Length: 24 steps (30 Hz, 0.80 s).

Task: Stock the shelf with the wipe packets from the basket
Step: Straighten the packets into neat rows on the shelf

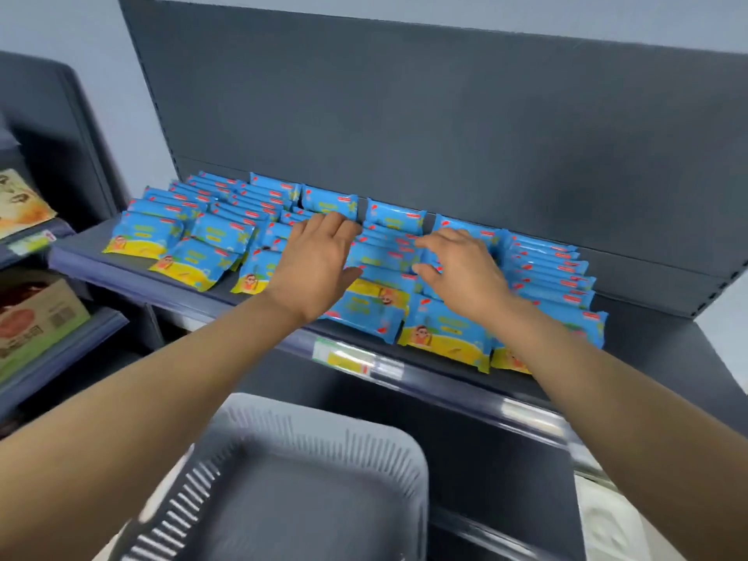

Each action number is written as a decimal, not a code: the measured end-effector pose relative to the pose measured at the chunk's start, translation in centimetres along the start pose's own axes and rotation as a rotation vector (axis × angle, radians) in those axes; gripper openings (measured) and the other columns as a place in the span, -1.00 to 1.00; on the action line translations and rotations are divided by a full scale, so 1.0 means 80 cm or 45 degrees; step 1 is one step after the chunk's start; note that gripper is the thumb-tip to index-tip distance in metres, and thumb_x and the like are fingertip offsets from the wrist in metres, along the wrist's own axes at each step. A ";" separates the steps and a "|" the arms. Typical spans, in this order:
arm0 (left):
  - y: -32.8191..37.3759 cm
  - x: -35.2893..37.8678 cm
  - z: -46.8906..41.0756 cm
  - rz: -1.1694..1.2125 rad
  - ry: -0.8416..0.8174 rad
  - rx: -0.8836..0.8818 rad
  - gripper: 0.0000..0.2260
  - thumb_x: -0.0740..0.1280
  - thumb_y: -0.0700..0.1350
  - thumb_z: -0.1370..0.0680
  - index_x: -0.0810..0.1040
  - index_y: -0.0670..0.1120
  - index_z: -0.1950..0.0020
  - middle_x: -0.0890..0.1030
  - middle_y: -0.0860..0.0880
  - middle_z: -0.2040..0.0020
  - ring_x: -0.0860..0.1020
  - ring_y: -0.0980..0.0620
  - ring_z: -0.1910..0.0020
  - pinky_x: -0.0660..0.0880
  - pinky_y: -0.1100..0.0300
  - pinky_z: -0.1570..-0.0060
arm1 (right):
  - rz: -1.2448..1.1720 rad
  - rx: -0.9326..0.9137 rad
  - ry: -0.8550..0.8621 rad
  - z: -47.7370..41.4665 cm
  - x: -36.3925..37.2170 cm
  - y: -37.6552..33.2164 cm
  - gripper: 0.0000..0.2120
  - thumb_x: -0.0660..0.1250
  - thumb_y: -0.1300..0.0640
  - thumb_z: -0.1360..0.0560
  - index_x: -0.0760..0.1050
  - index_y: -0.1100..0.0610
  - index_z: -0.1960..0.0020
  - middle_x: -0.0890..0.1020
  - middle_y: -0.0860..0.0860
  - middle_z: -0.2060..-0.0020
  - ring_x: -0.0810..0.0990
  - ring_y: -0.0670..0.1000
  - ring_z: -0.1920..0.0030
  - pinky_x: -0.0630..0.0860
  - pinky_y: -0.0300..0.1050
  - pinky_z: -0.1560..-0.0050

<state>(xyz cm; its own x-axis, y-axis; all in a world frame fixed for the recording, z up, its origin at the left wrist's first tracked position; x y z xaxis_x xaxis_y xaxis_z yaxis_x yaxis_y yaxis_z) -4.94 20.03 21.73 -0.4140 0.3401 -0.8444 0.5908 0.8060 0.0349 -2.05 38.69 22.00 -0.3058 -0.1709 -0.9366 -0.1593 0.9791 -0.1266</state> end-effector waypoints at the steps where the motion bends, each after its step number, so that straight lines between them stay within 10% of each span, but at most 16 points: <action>1: -0.025 -0.008 0.013 0.009 0.002 -0.006 -0.57 0.45 -0.06 -0.40 0.47 -0.17 -0.21 0.50 -0.18 -0.11 0.44 -0.20 -0.12 0.26 0.01 -0.07 | -0.005 0.004 0.017 -0.006 0.006 -0.027 -0.64 0.28 0.07 -0.52 0.45 0.12 -0.30 0.52 0.09 -0.22 0.43 0.15 -0.26 0.34 0.02 -0.26; 12: -0.306 -0.115 0.116 -0.002 -0.013 -0.149 -0.59 0.47 -0.12 -0.37 0.51 -0.20 -0.17 0.52 -0.20 -0.09 0.46 -0.24 -0.08 0.33 -0.05 -0.05 | -0.019 -0.033 0.002 -0.096 0.061 -0.304 -0.65 0.28 0.07 -0.52 0.45 0.13 -0.28 0.52 0.10 -0.22 0.42 0.15 -0.26 0.34 0.04 -0.25; 24: -0.387 -0.134 0.109 0.130 0.014 -0.218 -0.59 0.44 -0.10 -0.42 0.48 -0.15 -0.22 0.49 -0.15 -0.16 0.44 -0.17 -0.16 0.31 -0.01 -0.17 | -0.098 -0.047 0.078 -0.157 0.072 -0.357 -0.62 0.29 0.06 -0.53 0.42 0.13 -0.32 0.50 0.09 -0.24 0.39 0.14 -0.28 0.33 0.04 -0.27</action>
<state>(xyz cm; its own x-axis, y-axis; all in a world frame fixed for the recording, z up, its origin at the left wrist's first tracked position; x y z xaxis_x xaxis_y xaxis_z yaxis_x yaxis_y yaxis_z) -12.78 -12.83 25.01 -0.3661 0.4288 -0.8259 0.5042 0.8374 0.2112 -11.08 8.35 24.33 -0.3478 -0.2526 -0.9029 -0.2186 0.9583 -0.1839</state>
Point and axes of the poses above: each hand's wrist, its own z-axis away from the middle knuckle, its own x-axis out of the palm, y = z × x, the point moved 3 cm from there along -z, towards the middle knuckle
